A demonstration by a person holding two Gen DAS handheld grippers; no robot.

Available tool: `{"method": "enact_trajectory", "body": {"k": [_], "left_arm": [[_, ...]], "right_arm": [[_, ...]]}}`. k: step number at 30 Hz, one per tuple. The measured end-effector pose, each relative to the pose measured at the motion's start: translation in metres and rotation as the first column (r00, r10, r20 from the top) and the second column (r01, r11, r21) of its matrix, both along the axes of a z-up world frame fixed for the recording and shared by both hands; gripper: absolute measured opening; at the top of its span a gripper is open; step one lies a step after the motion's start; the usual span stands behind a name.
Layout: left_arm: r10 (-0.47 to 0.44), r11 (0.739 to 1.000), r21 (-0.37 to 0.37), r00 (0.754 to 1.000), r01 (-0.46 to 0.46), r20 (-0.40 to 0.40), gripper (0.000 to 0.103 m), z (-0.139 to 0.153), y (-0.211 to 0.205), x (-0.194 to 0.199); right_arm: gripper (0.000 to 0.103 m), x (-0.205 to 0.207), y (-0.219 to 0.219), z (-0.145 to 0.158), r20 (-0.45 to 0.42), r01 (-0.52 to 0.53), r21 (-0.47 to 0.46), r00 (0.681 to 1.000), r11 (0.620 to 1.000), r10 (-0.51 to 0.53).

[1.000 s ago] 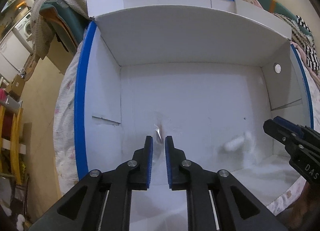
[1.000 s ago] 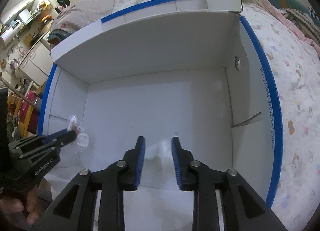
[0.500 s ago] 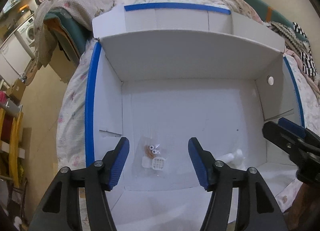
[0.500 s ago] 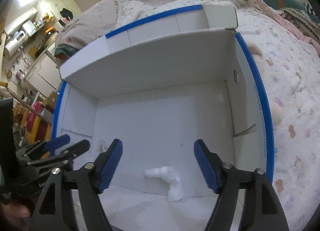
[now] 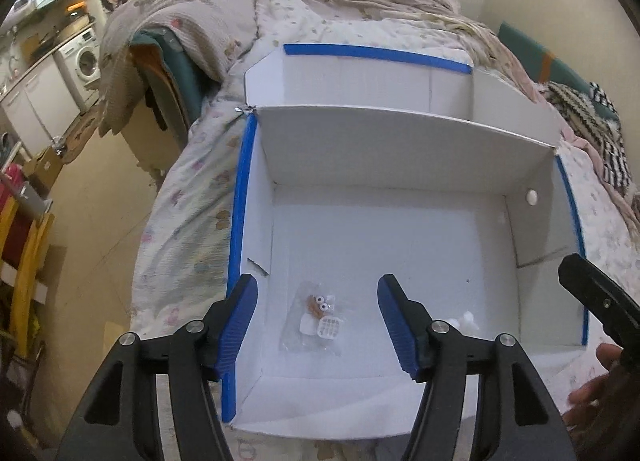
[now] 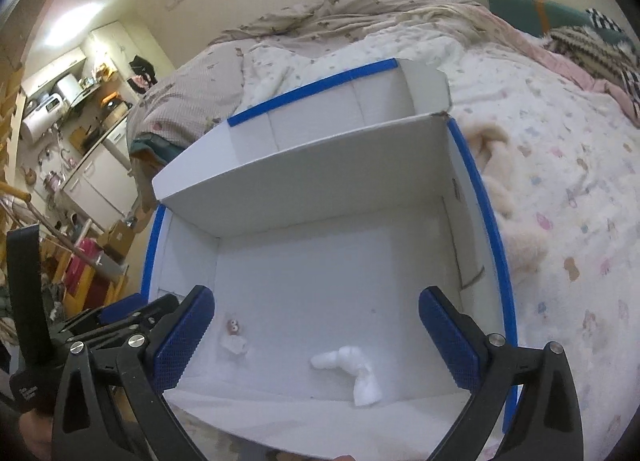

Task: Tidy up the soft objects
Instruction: 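Withdraw both tools from the box toward the remaining items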

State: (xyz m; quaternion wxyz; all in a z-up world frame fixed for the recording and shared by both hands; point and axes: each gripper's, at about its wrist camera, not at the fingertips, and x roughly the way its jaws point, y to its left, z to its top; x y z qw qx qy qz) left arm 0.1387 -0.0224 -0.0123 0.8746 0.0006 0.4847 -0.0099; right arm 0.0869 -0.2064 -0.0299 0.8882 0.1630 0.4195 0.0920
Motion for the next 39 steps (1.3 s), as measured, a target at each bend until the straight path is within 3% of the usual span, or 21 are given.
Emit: {"method": "enact_trajectory", "body": {"k": [8,15,18,22,32,35,39], "left_arm": [[0.003,1.000,-0.001,0.996,-0.003,0.088,0.061,0.025,0.015,-0.022],[0.102,0.995,0.007,0.992,-0.103,0.076,0.062,0.020,0.041,-0.050],[0.111,0.993,-0.040,0.992,-0.109,0.051,0.063,0.015,0.049,-0.060],[0.097,0.995,-0.016,0.995,-0.097,0.038,0.063,0.007,0.053,-0.077],[0.094,0.996,-0.005,0.995,-0.094,-0.040,0.063,-0.023,0.075,-0.097],[0.087,0.995,-0.028,0.990,-0.091,-0.109,0.063,-0.037,0.075,-0.094],[0.062,0.993,-0.089,0.975,-0.083,-0.215,0.063,-0.060,0.064,-0.087]], "right_arm": [[0.103,-0.030,-0.004,0.014,0.062,0.004,-0.042,0.998,0.999,-0.002],[0.103,-0.050,-0.012,0.013,0.041,0.033,-0.053,0.999,0.998,-0.030],[0.103,-0.060,-0.009,0.012,0.041,0.017,-0.069,0.999,0.997,-0.015],[0.103,-0.074,-0.001,0.007,0.010,-0.021,-0.097,1.000,0.995,0.022],[0.103,-0.099,-0.012,-0.026,-0.138,-0.085,-0.087,0.988,0.993,0.072],[0.103,-0.096,-0.010,-0.039,-0.201,-0.104,-0.034,0.975,0.994,0.095],[0.103,-0.088,-0.006,-0.052,-0.255,-0.096,-0.048,0.964,0.994,0.081]]}}
